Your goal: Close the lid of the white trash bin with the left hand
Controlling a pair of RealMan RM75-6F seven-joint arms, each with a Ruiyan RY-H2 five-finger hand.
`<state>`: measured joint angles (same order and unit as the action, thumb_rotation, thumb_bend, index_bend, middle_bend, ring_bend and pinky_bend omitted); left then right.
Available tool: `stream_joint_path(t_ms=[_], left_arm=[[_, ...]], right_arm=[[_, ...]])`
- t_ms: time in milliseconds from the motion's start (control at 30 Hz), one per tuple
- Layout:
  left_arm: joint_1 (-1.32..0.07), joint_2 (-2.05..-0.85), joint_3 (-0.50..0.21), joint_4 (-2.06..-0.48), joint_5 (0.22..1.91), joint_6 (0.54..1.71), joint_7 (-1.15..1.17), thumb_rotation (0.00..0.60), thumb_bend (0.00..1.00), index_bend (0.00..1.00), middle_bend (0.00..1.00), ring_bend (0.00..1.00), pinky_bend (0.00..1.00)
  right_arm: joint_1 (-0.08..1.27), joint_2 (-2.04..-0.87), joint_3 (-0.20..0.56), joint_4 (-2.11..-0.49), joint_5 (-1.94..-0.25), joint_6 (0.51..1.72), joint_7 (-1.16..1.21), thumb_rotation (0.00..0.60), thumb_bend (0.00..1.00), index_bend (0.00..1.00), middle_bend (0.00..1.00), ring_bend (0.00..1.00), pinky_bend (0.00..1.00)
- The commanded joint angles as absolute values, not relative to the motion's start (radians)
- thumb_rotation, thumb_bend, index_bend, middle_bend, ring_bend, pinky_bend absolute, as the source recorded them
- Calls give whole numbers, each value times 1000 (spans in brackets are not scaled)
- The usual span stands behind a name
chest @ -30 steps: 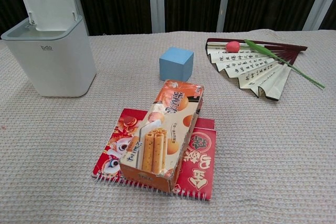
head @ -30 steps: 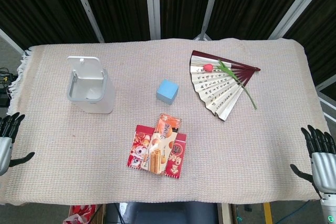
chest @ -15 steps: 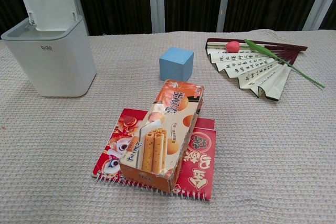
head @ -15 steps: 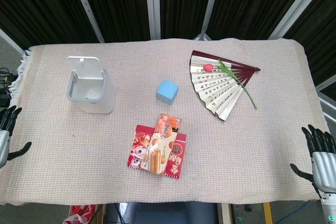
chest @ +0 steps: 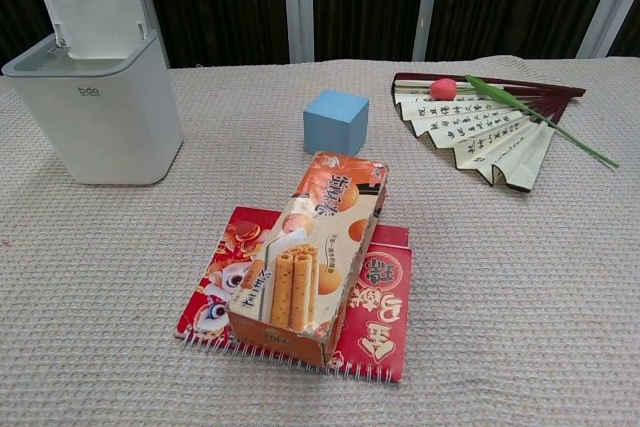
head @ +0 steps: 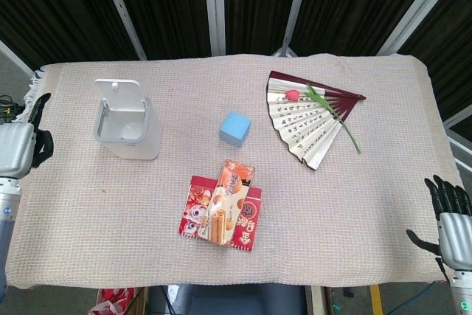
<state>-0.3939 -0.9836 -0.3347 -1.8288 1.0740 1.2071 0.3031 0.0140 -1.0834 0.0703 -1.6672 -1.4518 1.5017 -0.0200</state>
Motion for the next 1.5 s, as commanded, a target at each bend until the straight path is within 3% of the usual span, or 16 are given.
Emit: stream_joint_path(t_ms=[33,400,700,1133,1500], left_arm=[[-517,-936,-401,-1882,887,1082,409,600,738,0,940,894,984],[-729,-932,-404,-1865,564,965,608,600,770,0,972,918,1000],[-929,-1044,-379,-1763,321,990,739,600,780,6,977,924,1000],[-1022,-1107,-342,-1667,217,1001,773,600,808,171,985,934,1000],[-1022,-1077,-319,-1698,208,1011,750,600,824,288,989,938,1000]], right_arm=[[14,-1082,71,-1668,-1451,1501,-15,600,195,0,0,0,0],[16,-1079,67,-1671,-1456,1493,3,600,194,0,0,0,0],[17,-1072,73,-1675,-1436,1483,28,600,194,0,0,0,0],[17,-1070,77,-1674,-1426,1479,35,600,194,0,0,0,0],[14,-1067,76,-1675,-1427,1483,36,600,194,0,0,0,0]])
